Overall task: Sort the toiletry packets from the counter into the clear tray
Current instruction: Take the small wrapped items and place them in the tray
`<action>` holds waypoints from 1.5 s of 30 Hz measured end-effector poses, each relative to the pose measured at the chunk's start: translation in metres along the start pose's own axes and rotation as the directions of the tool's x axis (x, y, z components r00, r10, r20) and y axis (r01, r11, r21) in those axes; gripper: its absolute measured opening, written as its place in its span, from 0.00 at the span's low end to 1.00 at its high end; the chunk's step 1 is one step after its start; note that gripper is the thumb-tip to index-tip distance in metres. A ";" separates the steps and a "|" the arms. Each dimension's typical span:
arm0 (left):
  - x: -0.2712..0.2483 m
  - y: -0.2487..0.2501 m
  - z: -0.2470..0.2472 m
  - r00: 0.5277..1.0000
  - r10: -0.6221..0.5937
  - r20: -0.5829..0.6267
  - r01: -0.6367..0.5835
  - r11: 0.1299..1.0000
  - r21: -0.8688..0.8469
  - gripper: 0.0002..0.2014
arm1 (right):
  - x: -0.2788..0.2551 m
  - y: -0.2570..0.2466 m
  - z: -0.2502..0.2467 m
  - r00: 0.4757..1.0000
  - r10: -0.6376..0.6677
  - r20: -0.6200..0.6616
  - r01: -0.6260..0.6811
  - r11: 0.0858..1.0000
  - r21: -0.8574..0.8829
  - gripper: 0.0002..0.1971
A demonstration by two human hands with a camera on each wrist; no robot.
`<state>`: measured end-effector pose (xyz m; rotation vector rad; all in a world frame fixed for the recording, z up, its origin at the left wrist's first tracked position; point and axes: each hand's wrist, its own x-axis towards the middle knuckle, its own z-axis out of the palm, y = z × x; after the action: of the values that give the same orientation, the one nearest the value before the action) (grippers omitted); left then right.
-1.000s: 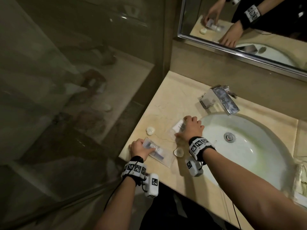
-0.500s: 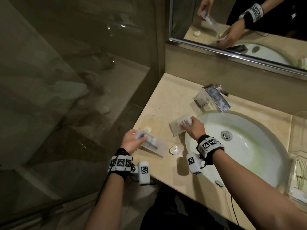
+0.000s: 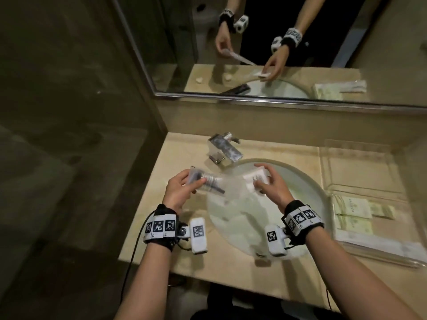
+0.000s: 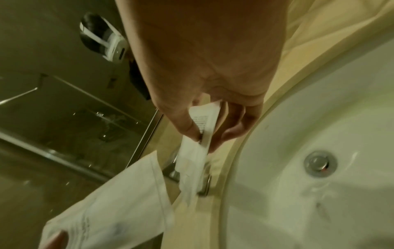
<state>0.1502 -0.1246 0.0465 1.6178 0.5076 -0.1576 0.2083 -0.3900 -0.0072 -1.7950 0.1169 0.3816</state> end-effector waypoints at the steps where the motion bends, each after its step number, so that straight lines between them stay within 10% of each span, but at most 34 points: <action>1: 0.001 0.006 0.017 0.999 0.015 0.028 -0.015 1.000 0.000 0.16 | -0.006 0.002 -0.017 0.999 -0.006 -0.047 0.006 1.000 0.007 0.27; 19: -0.015 0.009 0.288 0.840 0.186 0.510 -0.269 0.958 0.094 0.16 | -0.119 0.084 -0.238 0.830 0.180 -0.527 -0.056 0.969 0.243 0.08; 29: -0.006 -0.040 0.390 0.925 -0.091 0.370 -0.011 0.964 0.264 0.19 | -0.133 0.146 -0.279 0.782 0.223 -0.583 -0.192 0.975 0.116 0.06; 40: -0.029 -0.059 0.450 0.804 0.000 0.595 -0.350 0.809 0.472 0.12 | -0.144 0.159 -0.295 0.560 0.147 -0.816 -0.108 0.989 0.104 0.09; 45: -0.039 -0.067 0.454 0.837 -0.036 0.546 -0.304 0.799 0.519 0.20 | -0.144 0.171 -0.298 0.575 0.177 -0.799 -0.122 0.984 0.130 0.09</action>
<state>0.1768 -0.5735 -0.0548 2.1044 -0.1301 -0.6954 0.0838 -0.7373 -0.0569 -1.7723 0.9337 -0.3729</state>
